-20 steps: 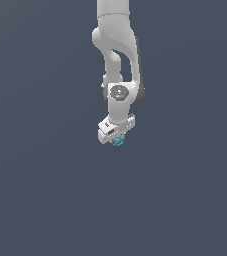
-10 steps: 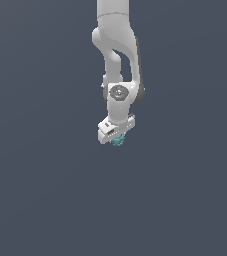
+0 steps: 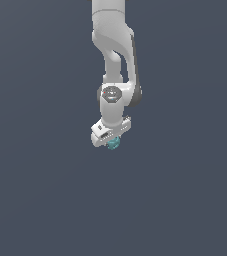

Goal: Pick up the object and move it to a goal position.

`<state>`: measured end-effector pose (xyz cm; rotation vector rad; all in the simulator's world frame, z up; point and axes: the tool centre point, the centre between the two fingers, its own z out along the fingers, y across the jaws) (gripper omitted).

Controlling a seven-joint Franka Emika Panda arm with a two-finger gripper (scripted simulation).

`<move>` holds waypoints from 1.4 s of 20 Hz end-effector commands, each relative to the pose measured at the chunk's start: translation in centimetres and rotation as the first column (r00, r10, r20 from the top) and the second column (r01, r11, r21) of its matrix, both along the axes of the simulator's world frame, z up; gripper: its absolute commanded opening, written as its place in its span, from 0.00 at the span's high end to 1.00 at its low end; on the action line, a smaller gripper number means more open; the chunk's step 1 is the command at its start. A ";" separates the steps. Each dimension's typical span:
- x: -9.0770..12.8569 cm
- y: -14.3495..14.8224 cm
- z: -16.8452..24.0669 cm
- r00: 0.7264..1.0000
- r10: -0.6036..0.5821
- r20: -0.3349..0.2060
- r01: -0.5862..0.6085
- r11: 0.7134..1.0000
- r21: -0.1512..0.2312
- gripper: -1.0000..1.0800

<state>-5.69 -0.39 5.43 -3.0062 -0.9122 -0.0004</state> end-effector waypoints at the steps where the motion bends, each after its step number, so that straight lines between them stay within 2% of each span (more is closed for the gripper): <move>1: 1.2 -1.2 0.6 1.000 0.000 0.000 0.000 1.000 0.000 1.00; 15: 9.1 -8.7 4.7 1.000 0.000 0.000 0.000 1.000 0.000 1.00; 28: 14.9 -13.9 7.4 1.000 0.000 0.000 0.000 1.000 0.001 1.00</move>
